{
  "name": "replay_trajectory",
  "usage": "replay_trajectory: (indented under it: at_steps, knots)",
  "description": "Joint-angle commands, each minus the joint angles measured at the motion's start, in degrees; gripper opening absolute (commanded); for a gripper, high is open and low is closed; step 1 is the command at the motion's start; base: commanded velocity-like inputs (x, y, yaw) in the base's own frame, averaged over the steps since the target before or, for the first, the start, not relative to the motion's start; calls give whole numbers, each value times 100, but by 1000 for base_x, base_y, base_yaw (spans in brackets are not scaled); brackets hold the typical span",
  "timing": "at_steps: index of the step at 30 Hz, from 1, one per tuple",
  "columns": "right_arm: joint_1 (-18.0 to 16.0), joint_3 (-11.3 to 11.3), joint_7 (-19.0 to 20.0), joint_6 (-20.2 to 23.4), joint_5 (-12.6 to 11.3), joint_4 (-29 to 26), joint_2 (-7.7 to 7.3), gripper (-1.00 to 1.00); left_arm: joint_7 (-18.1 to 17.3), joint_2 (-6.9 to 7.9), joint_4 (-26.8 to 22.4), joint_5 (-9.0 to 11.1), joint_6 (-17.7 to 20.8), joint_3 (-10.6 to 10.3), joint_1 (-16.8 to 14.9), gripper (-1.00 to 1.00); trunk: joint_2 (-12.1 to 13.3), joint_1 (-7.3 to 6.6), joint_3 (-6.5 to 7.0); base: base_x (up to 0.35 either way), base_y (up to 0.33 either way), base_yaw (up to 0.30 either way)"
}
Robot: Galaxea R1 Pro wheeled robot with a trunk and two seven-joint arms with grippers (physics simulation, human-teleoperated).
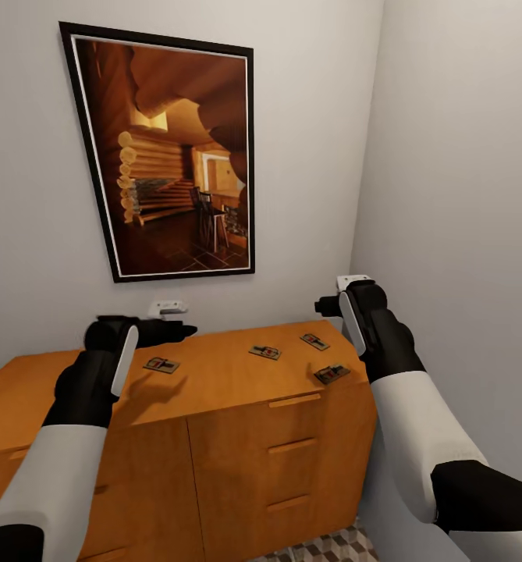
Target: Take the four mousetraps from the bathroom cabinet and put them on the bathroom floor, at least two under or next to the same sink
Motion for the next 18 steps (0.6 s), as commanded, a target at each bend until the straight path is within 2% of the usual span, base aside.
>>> replay_trajectory:
  at_steps: [1,6,13,18]
  knots:
    - [-5,4,-15,25,-3,-5,0,100,-13,-6,41,3,25,1,-5,100,-4,0,-7,1,0,0]
    - [-5,5,-15,25,-16,-12,1,100,-15,-68,189,-1,20,-8,-5,100,-4,0,-7,0,0,0]
    - [-5,21,-15,25,-17,-31,-1,100,14,-327,306,-47,-5,-12,-5,100,-4,0,-7,0,0,0]
    - [-5,19,-12,25,-11,-44,-4,100,47,-439,330,-68,-17,-31,-5,100,-4,0,-7,0,0,0]
